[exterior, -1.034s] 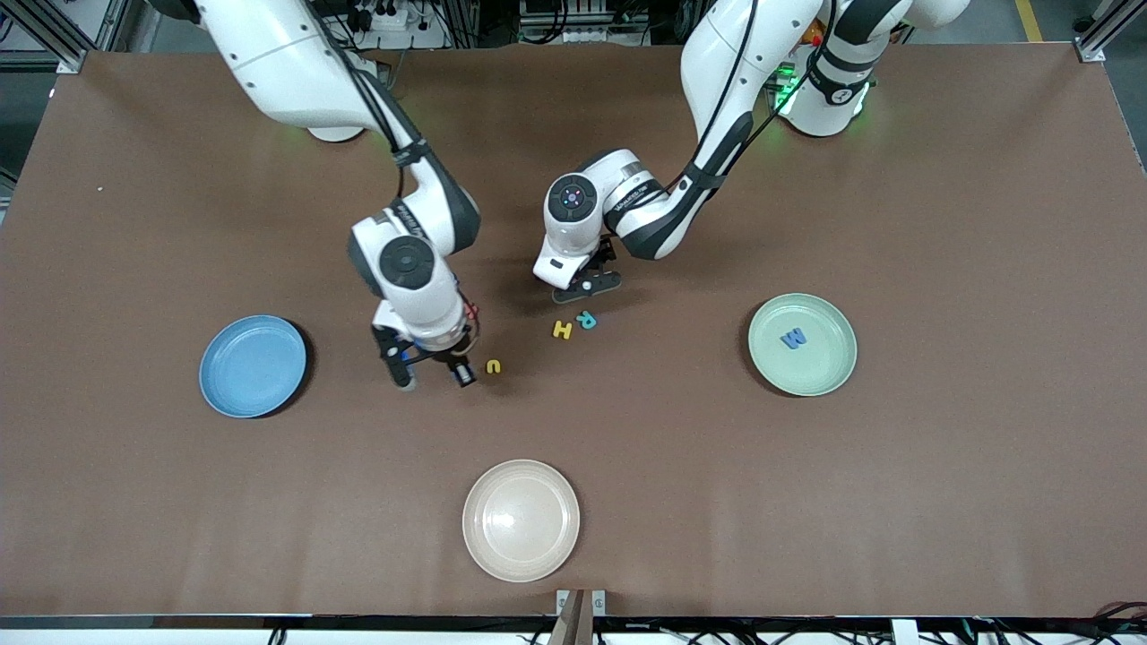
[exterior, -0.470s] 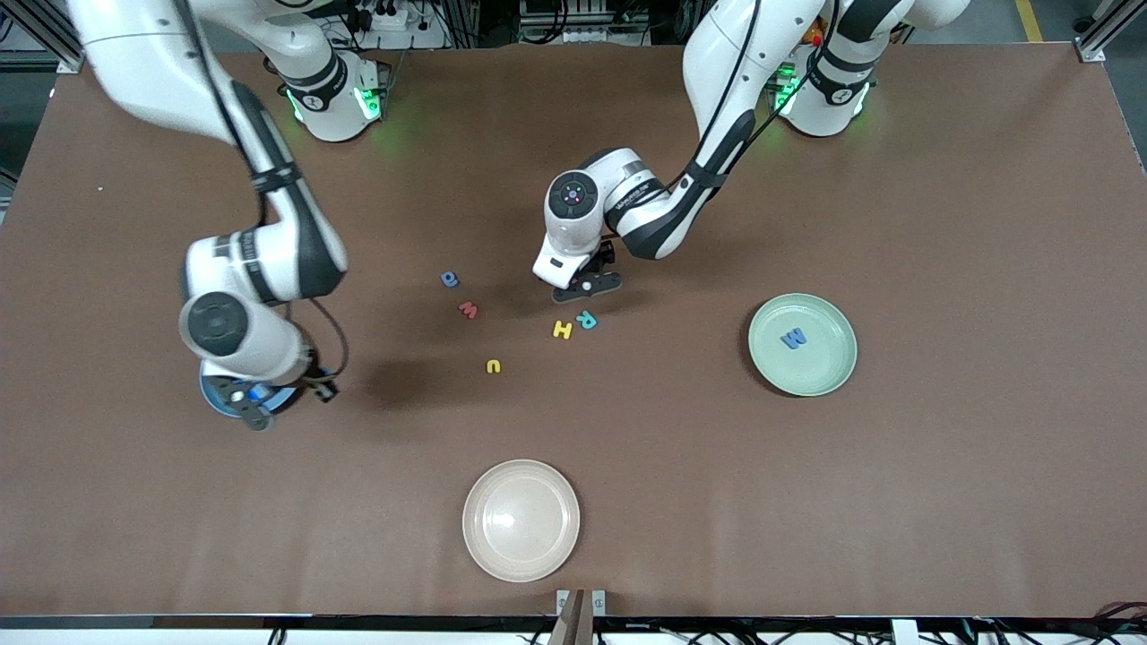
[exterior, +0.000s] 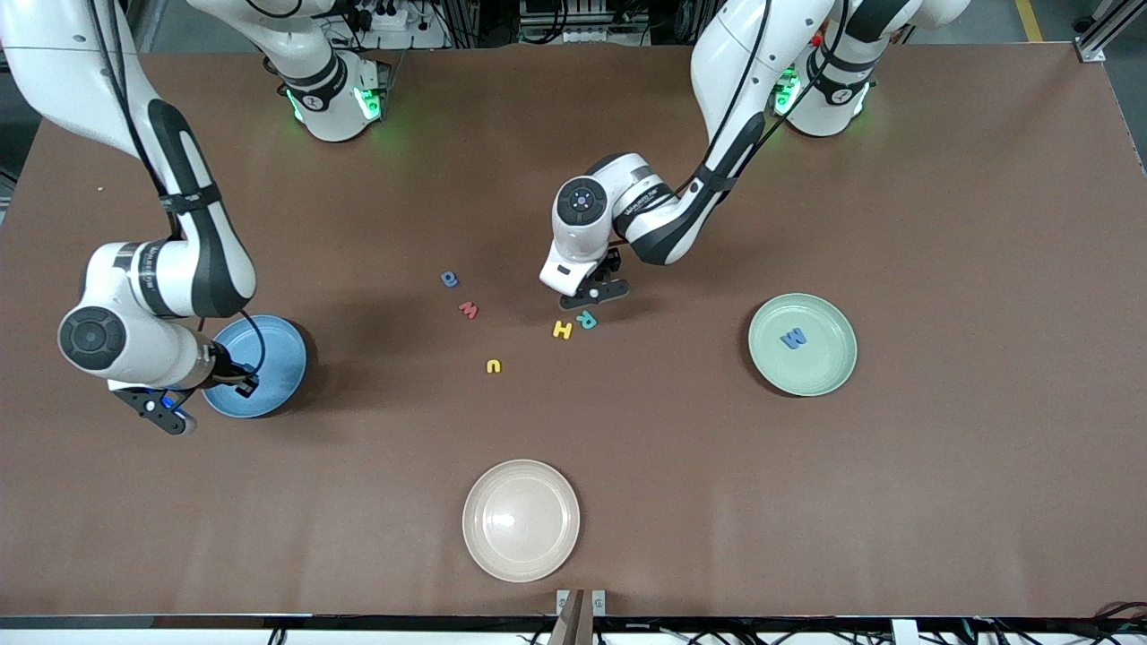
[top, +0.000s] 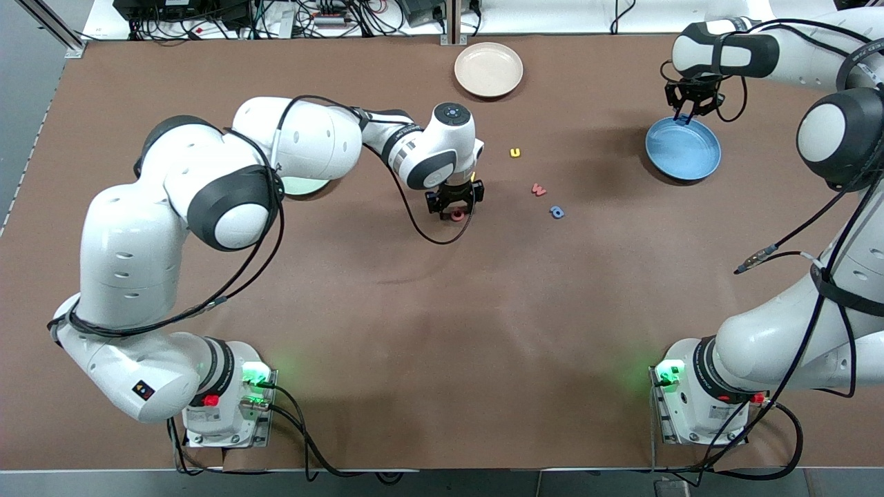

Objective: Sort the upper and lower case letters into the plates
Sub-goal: 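Carry the e to the blue plate and open the right gripper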

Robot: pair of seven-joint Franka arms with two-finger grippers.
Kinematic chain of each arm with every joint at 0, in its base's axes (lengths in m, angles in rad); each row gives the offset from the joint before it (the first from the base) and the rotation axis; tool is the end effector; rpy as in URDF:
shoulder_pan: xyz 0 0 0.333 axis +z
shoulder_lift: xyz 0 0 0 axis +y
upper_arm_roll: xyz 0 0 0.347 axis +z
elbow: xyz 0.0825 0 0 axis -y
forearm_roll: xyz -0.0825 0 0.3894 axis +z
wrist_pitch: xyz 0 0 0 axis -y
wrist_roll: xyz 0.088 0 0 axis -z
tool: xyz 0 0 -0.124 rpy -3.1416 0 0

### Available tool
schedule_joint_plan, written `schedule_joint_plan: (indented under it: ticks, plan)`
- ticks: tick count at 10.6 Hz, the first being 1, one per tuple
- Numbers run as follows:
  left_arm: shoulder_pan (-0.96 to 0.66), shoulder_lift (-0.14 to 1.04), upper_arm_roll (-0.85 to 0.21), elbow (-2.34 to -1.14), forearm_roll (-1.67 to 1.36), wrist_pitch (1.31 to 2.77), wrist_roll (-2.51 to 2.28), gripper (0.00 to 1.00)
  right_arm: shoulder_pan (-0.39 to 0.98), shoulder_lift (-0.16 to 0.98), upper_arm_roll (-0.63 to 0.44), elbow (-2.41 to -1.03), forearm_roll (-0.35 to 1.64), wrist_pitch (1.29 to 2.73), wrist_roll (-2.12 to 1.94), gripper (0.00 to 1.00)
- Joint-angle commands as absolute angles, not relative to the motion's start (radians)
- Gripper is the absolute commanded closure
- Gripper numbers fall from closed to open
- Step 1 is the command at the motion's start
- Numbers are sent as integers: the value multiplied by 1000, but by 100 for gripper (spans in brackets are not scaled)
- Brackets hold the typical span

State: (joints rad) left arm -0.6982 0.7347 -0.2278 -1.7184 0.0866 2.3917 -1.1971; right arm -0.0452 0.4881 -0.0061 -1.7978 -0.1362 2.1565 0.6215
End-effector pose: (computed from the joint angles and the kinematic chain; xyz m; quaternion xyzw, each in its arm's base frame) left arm 0.4261 -0.5400 0.1684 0.9902 0.1296 -0.0516 0.0056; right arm 0.6541 -0.0407 0.2738 0.9534 -0.2895 -0.0463 0.0715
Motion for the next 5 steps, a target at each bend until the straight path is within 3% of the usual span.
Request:
schedule_joint_plan:
  ticks: [1, 3, 5]
  plan:
    - [-710, 724, -230, -1738, 106, 2399, -1235, 35, -55, 472, 14, -1816, -146, 2157, 626, 0]
    - [-710, 724, -230, -1736, 106, 2379, -1236, 48, -51, 472, 15, -1818, -141, 2152, 627, 0]
    - [-710, 724, -230, -1733, 106, 2379, -1235, 69, -41, 472, 18, -1818, -137, 2151, 650, 0]
